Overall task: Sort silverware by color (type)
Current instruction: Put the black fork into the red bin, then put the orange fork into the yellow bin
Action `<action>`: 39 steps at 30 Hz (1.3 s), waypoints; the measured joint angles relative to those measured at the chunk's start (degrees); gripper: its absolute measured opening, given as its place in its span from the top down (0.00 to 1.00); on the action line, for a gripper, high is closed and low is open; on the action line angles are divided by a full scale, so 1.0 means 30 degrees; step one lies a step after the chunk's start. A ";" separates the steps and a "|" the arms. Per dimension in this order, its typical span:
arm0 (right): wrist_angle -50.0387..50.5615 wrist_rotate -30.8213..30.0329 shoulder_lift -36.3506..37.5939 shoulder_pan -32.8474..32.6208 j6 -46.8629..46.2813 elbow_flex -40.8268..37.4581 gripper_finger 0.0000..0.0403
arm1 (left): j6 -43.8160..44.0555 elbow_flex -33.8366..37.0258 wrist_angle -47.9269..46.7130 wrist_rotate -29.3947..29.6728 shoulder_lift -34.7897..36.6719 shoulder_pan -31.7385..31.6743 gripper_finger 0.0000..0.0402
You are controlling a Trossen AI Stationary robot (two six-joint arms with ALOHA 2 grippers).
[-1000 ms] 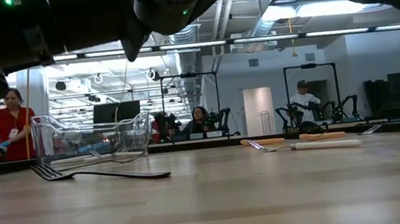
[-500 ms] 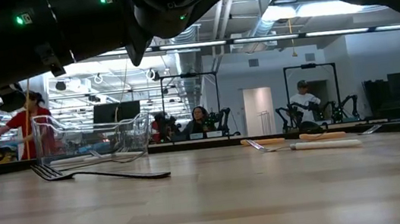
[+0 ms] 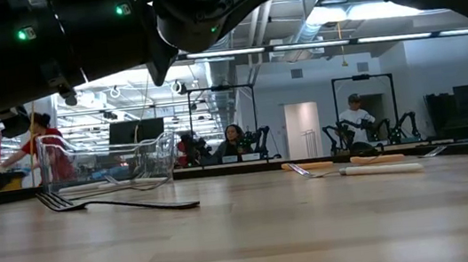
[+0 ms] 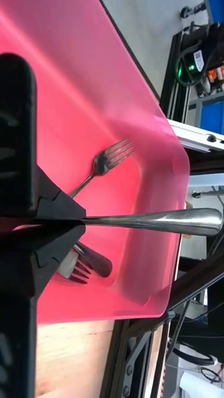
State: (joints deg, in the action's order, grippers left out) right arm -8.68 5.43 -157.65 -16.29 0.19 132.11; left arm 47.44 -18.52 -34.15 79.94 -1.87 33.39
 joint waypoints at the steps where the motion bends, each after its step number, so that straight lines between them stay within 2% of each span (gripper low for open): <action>1: -0.0073 0.0000 -0.0006 0.0000 -0.0015 -0.0002 0.91 | 0.0000 0.0000 0.0000 -0.0014 -0.0007 0.0000 0.56; 19: -0.0118 0.0200 -0.0064 0.0000 0.0415 -0.0044 0.88 | 0.0066 0.0000 -0.0007 -0.0029 0.0000 0.0000 0.56; 31: 0.0033 0.0278 -0.0092 -0.0080 0.1053 -0.0058 0.67 | 0.0066 0.0000 -0.0014 -0.0029 -0.0007 0.0006 0.56; 39: 0.2617 0.0306 0.2236 0.0204 0.2653 -0.0168 0.63 | 0.0066 0.0000 0.0007 -0.0258 0.0000 0.0000 0.56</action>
State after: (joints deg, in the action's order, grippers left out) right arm -0.83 6.35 -150.94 -15.68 8.15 131.61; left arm 47.64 -18.52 -34.13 79.17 -1.87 33.39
